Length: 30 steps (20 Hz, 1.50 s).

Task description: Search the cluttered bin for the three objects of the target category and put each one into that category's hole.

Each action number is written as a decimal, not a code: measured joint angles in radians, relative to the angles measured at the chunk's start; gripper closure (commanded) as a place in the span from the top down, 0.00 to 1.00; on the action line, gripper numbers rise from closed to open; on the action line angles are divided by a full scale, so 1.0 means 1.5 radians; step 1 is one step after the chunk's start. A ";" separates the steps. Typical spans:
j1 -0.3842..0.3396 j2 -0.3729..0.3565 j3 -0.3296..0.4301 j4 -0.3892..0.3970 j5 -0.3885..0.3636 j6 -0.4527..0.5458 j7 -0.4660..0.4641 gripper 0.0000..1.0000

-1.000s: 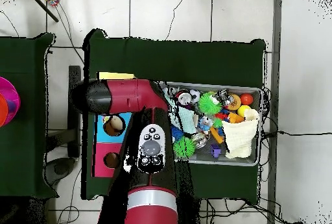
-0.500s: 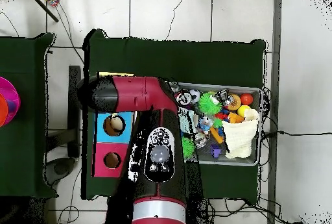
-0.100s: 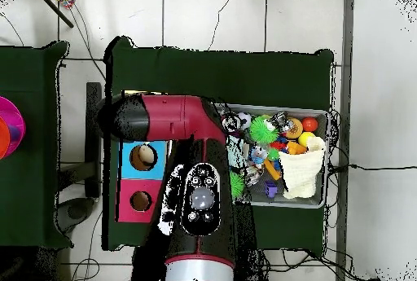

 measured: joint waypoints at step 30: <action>0.289 0.040 -0.284 0.055 0.084 -0.193 0.254 0.00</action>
